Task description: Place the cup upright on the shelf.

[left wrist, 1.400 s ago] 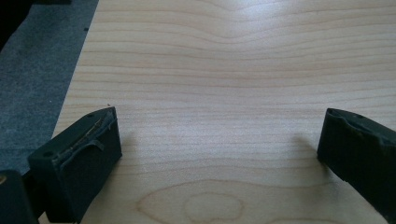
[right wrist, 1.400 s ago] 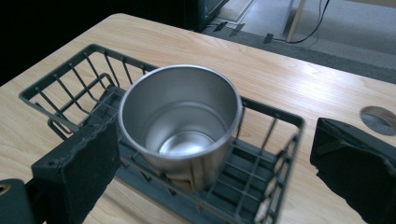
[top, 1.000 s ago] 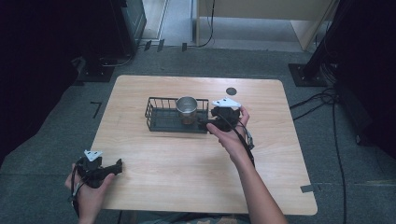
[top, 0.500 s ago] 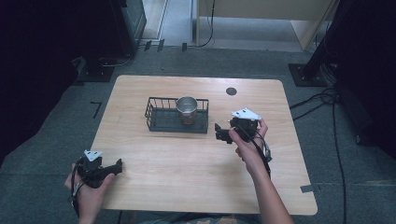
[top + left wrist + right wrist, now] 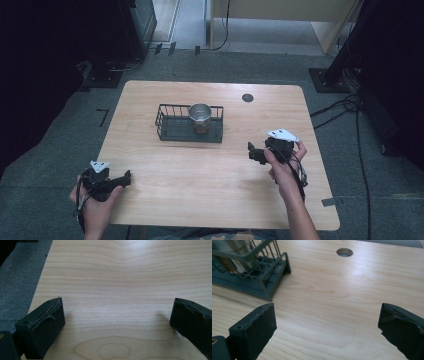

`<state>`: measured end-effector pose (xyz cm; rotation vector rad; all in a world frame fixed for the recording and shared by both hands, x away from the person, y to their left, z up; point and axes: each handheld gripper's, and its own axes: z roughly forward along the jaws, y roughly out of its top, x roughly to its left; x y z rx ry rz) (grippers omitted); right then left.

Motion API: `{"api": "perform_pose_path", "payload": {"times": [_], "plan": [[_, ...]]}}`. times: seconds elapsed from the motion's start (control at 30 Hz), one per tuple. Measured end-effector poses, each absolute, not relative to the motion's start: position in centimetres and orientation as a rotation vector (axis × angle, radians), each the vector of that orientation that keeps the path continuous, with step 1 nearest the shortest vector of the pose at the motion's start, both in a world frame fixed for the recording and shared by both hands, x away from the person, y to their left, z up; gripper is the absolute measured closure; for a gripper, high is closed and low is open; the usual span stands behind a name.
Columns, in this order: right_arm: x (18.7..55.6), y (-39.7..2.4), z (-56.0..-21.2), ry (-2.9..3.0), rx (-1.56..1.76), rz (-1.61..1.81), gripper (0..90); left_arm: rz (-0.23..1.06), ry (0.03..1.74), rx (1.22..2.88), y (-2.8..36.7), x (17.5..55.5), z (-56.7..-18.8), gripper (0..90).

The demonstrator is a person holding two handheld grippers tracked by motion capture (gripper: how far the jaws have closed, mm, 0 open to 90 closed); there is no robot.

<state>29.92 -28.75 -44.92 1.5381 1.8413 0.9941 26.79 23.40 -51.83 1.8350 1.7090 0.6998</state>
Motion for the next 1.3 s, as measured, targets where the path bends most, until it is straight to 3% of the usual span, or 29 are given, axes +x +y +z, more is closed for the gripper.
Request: {"api": "perform_pose_path", "payload": {"times": [1.3], "plan": [[21.5, -40.5, -51.1, 1.671, 1.780, 0.792, 3.1, 0.700, 1.709, 1.835, 23.4, 26.8, -51.8, 0.0]]}}
